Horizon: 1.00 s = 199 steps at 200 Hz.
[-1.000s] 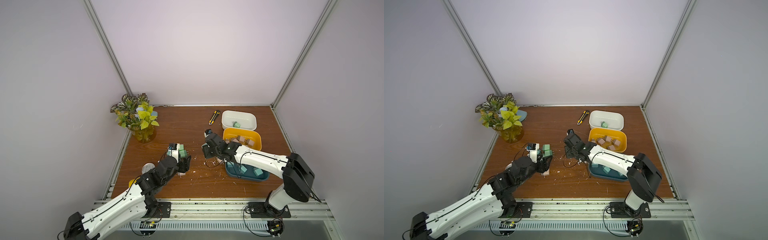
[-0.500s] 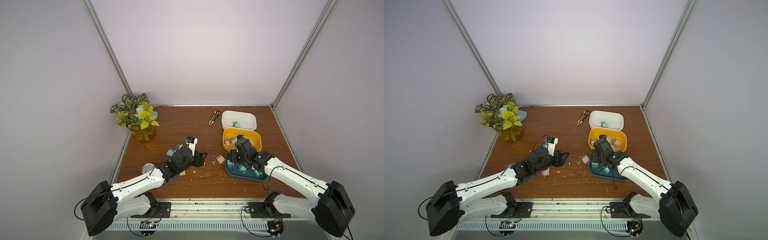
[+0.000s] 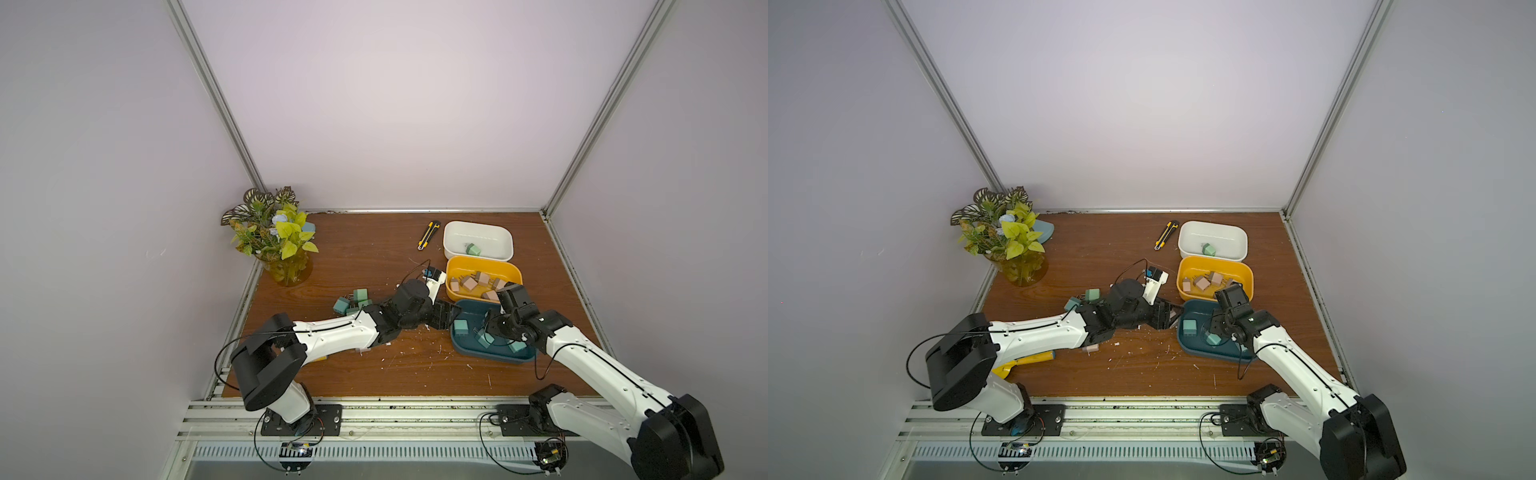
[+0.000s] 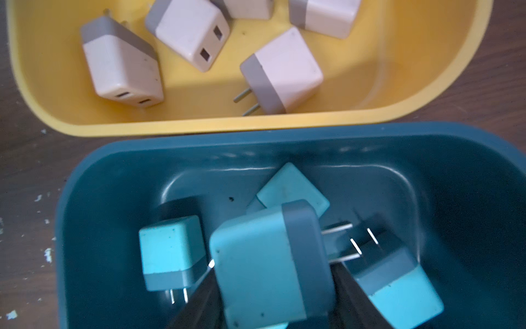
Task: Place the plugs by color into the storage box
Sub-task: Place the plug in the storage box.
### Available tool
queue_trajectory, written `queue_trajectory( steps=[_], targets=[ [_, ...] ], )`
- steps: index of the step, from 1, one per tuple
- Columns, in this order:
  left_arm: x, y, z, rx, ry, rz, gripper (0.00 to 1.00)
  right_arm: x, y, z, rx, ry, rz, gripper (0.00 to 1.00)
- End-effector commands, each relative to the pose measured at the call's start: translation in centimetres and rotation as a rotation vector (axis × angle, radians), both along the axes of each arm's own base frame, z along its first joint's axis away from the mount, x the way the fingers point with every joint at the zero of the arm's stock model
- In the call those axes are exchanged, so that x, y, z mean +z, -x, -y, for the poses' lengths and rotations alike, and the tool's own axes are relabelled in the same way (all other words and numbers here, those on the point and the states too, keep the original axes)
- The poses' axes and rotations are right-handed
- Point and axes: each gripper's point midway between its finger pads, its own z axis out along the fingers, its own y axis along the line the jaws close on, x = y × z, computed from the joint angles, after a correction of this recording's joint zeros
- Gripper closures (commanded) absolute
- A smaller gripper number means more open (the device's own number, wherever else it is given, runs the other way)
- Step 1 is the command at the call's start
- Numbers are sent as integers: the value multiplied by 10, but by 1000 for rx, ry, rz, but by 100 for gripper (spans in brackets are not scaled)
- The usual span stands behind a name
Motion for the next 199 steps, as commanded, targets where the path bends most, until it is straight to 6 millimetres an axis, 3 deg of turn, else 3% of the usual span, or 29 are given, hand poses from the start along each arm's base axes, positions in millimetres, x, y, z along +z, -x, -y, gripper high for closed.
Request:
queue_trajectory(
  steps=[1,20,33,117,155,199],
  targets=[
    [16,10,20,-75,59,2,35,3,-4,8,-45,-1,13,49],
    [14,12,27,-100,55,-5,35,5,-8,9,-55,-27,42,30],
    [13,13,28,-104,53,-9,35,9,-12,5,-52,-52,58,25],
    [10,16,18,-80,47,-17,35,10,-23,-15,7,-115,41,25],
    [4,16,9,-56,12,-5,35,33,-27,-29,36,-176,124,27],
    [9,11,-13,22,-8,35,35,59,-27,-63,132,-218,204,28]
  ],
)
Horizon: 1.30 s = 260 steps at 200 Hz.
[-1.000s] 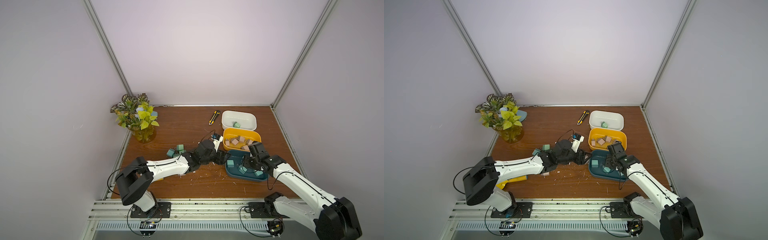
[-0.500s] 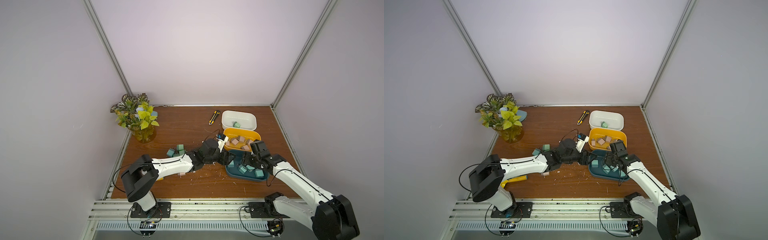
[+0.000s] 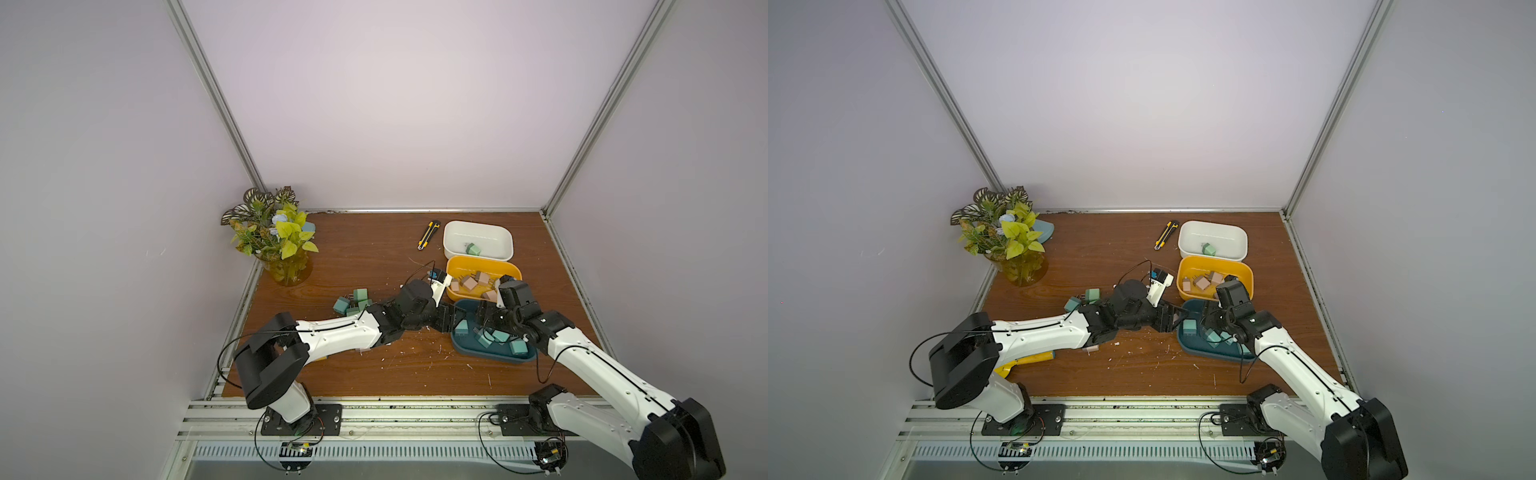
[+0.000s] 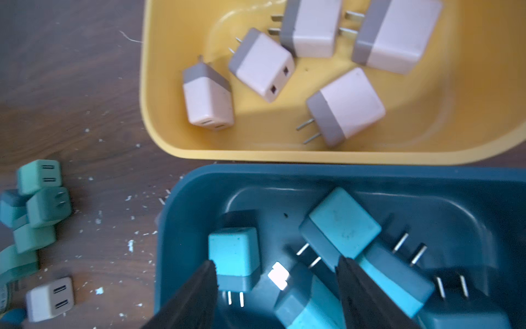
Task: Place the plugs by color into the storage box
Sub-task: Place the plug in the storage box.
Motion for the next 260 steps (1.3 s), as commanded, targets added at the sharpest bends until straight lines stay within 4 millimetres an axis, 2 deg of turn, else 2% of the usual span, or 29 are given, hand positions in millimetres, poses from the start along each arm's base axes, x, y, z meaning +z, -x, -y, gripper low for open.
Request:
queue_trajectory(
  steps=[1,34,91,115,150,178,221,260],
  targets=[
    [8,1,-16,52,-12,48,35,33,-10,-25,44,-59,91,28],
    [19,2,-38,115,-1,89,35,42,-8,-56,123,-42,125,29],
    [10,5,-78,193,-90,105,34,52,-10,-107,239,-95,163,29],
    [5,5,-101,244,-118,100,34,52,-10,-132,291,-134,162,29],
    [-15,0,-146,333,-169,54,34,54,-9,-164,366,-137,175,29],
    [-31,0,-178,411,-256,45,33,47,-7,-185,422,-79,157,29],
    [-55,10,-209,488,-324,3,32,32,-3,-209,481,-13,130,29],
    [-73,17,-234,567,-354,-33,30,29,-1,-224,509,-4,126,30]
  ],
)
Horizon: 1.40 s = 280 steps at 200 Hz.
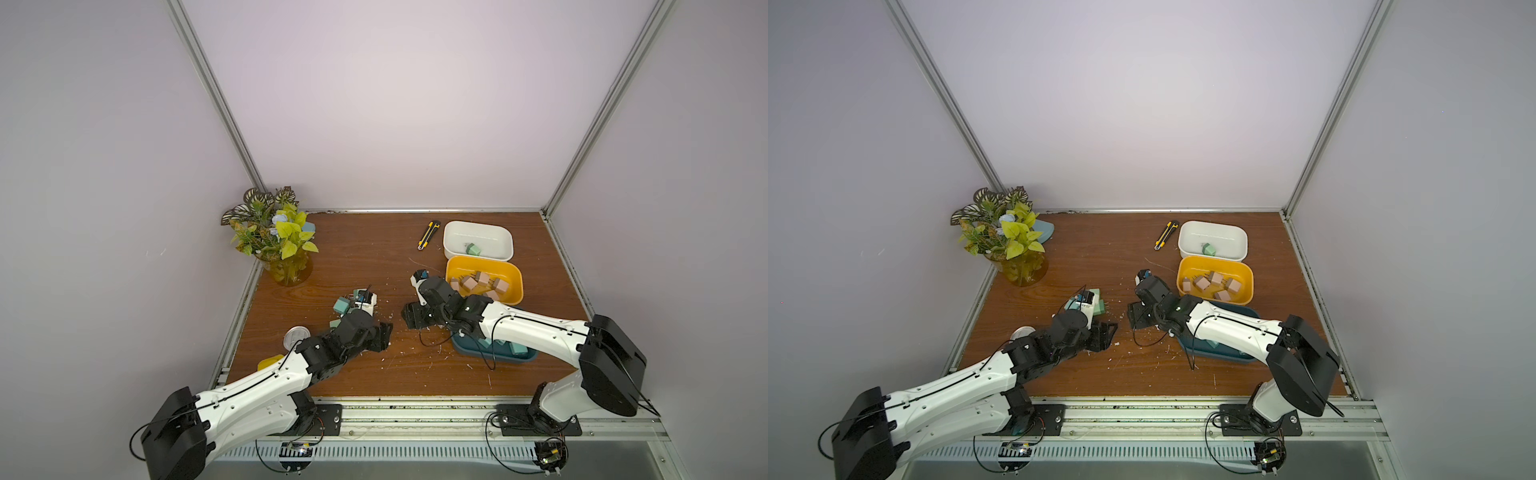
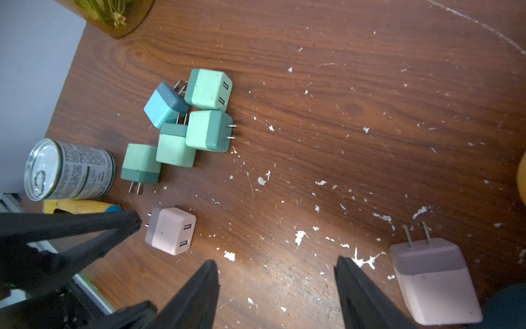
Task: Place the plugs by color into the storage box
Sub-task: Place the plug in the storage box, then pick up the plug from the center of the board.
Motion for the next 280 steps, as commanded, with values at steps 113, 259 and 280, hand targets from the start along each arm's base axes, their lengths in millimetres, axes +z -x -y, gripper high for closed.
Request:
queue_trajectory(
  steps=[113,259,280],
  targets=[
    [-55,21,-64,192,-163,-116,25,7,-9,-16,19,27,49,30],
    [-74,20,-55,129,-196,-126,34,3,-5,-10,12,18,54,30],
    [-75,20,-54,122,-204,-128,35,9,-2,-16,42,-24,57,31]
  ],
)
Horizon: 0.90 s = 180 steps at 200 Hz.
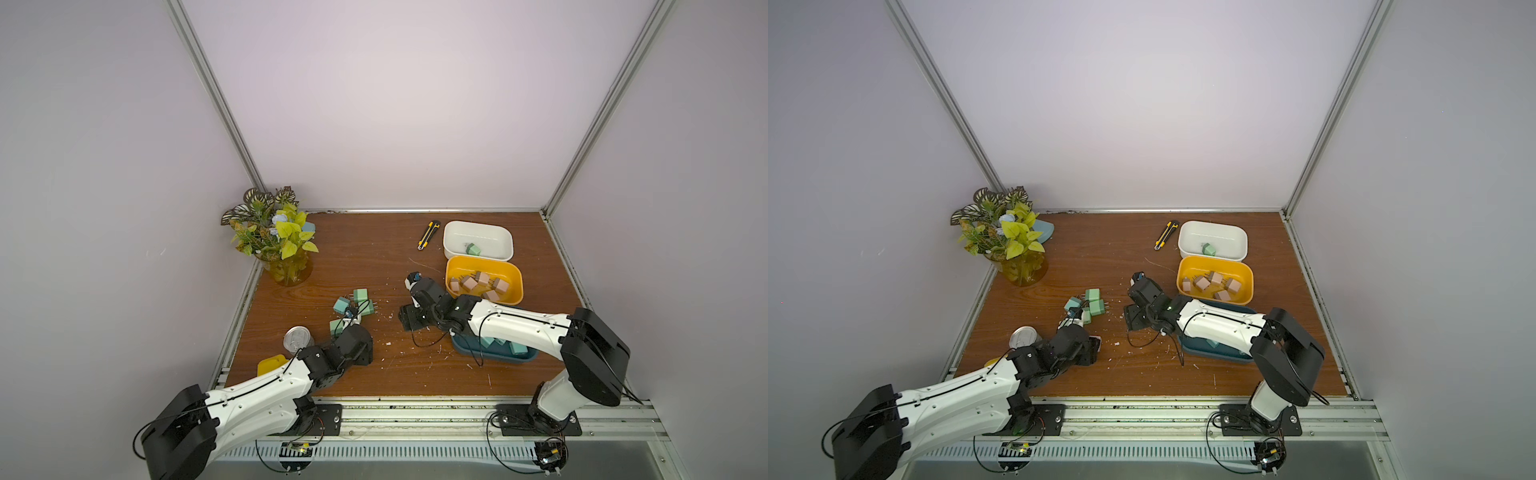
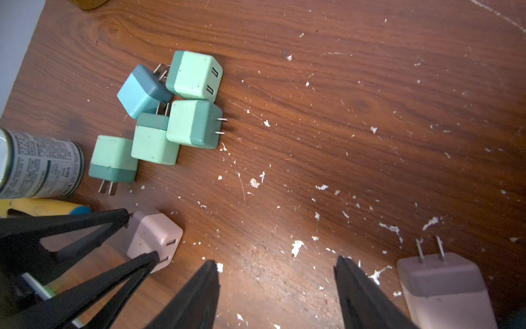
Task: Place the plugs by color into the storage box
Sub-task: Pick up the plug from the center of the board.
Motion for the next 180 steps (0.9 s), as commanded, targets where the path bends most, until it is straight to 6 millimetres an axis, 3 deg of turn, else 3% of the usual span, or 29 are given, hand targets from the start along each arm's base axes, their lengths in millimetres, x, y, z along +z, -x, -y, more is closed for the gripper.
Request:
queue_trajectory(
  steps=[1,180],
  targets=[
    [-5,0,-1,-15,-16,-7,34,27,1,-9,26,-86,48,31],
    [8,0,14,-100,24,18,35,24,0,-21,41,-111,27,34]
  ],
)
